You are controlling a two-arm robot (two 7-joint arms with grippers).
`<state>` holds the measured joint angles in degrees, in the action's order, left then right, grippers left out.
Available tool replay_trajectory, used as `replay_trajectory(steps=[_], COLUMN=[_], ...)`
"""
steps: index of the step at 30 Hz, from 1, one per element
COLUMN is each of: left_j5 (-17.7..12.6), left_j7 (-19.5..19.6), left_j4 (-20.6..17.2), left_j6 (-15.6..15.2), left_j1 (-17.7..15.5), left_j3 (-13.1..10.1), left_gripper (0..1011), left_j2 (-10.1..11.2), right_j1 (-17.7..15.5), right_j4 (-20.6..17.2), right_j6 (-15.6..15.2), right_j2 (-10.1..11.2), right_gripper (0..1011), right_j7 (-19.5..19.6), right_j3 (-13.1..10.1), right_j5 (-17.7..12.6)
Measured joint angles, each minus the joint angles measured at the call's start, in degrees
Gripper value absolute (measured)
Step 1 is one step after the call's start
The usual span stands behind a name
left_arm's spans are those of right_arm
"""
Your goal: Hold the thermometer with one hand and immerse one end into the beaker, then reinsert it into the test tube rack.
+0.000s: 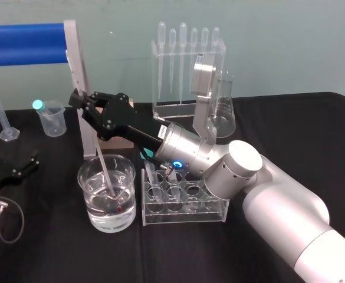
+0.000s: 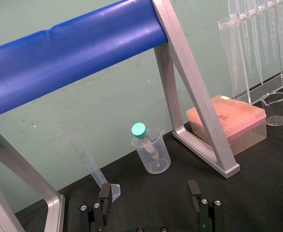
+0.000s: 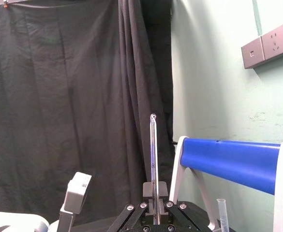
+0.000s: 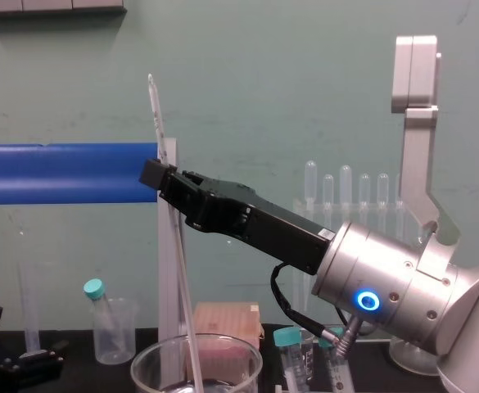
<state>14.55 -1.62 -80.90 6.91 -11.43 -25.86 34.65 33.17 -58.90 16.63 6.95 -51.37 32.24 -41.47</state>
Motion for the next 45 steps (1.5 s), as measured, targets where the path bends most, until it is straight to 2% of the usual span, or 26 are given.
replay_trajectory(steps=[41,45], left_j5=[0.0,0.0], left_j7=[0.0,0.0], left_j4=[0.0,0.0], left_j6=[0.0,0.0], left_j1=[0.0,0.0], left_j3=[0.0,0.0], left_gripper=[1008,1008], left_j2=[0.0,0.0], right_j1=[0.0,0.0], right_j4=[0.0,-0.2], right_j6=[0.0,1.1], right_j2=[0.0,0.0], right_gripper=[56,57], right_j7=[0.0,-1.2], right_j3=[0.0,-0.2], right_j5=[0.0,-0.3])
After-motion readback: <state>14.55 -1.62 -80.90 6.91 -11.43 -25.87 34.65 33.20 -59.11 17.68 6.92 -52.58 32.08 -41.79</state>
